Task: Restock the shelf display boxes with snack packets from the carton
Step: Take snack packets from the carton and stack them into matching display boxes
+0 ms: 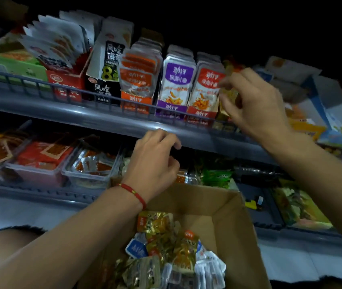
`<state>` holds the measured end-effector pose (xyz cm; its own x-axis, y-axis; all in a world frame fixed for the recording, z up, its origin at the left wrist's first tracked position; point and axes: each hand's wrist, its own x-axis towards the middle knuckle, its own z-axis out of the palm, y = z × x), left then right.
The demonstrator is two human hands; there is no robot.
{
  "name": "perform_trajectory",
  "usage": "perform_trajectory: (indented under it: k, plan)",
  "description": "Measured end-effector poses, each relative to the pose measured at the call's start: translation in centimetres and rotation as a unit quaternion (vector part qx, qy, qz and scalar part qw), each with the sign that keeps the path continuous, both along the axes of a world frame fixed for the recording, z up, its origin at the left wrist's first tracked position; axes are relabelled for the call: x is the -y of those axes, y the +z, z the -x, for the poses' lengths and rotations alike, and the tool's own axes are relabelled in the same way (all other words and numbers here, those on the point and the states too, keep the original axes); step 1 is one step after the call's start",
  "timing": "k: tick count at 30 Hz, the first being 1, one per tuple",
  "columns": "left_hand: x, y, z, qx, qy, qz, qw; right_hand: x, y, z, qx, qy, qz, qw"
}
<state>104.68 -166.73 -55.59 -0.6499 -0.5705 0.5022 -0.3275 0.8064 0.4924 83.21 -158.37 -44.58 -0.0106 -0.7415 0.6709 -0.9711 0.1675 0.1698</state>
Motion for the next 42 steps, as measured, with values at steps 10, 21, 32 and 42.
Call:
perform_trajectory:
  k: [10,21,32,42]
  plan:
    - [-2.7,-13.1,0.7,0.49,-0.065,-0.159,0.854,-10.1,-13.5,-1.9,0.205,-0.012,-0.31,0.928]
    - [-0.7,-22.4,0.4,0.341,0.187,-0.361,0.848,-10.3,-15.3,-0.8,0.279,0.045,-0.371,0.885]
    - [-0.2,-24.1,0.8,0.334,0.164,-0.429,0.823,-9.5,-15.2,-0.5,0.328,0.03,-0.382,0.864]
    - [-0.9,-21.8,1.4,0.275,0.147,-0.437,0.844,-9.6,-15.1,-1.3,0.317,0.029,-0.386,0.866]
